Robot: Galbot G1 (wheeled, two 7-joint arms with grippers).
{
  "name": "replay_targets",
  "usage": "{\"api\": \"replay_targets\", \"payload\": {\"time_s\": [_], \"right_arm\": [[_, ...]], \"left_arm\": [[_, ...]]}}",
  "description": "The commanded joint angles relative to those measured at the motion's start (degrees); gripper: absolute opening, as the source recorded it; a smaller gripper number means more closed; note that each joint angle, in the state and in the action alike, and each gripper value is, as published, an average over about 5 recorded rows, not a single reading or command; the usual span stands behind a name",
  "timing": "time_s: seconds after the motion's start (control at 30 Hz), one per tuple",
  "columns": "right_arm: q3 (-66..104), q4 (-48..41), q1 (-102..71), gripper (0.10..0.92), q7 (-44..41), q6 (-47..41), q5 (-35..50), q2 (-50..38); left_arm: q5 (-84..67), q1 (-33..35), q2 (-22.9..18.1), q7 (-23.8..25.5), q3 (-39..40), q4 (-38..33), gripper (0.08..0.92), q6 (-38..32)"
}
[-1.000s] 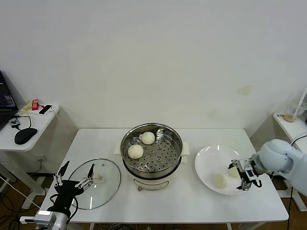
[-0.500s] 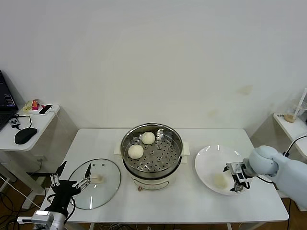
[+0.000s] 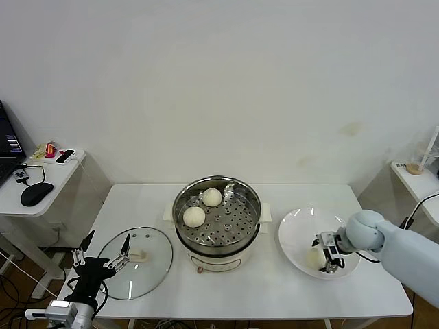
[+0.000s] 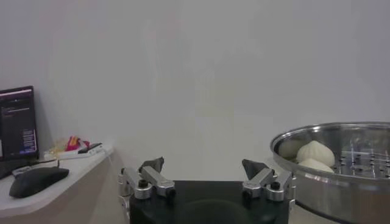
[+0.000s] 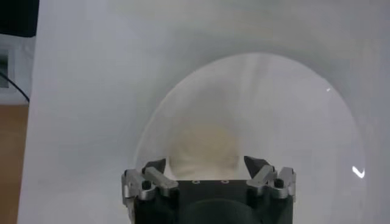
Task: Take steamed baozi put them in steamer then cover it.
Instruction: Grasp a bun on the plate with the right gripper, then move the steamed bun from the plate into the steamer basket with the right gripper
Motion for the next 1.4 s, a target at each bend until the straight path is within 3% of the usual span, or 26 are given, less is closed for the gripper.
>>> {"api": "replay_targets", "payload": {"time_s": [0.03, 0.23, 0.77, 1.13, 1.4], "right_arm": [[-0.02, -0.96, 0.16, 0.685, -0.82, -0.49, -0.09, 0.98], [-0.05, -0.56, 1.69, 0.604, -2.24, -0.73, 0.29, 0.20], [-7.82, 2.23, 27.56, 0.602, -5.61, -1.29, 11.31, -2.95], [-22.02, 0.91, 49.07, 0.602, -4.01, -3.12, 19.97, 9.37], [-26.73, 0.08, 49.62, 0.602, 0.13, -2.19, 24.60, 21.41]], "left_arm": [[0.02, 0.06, -0.06, -0.08, -0.02, -0.05, 0.823, -0.07], [-0.01, 0.23, -0.14, -0.05, -0.09, -0.20, 0.823, -0.10], [-0.46, -0.29, 0.58, 0.04, 0.20, -0.15, 0.823, -0.12], [-1.05, -0.67, 1.02, 0.07, 0.00, 0.03, 0.823, -0.11], [-1.04, -0.61, 0.65, 0.03, -0.77, 0.06, 0.823, -0.14]]}}
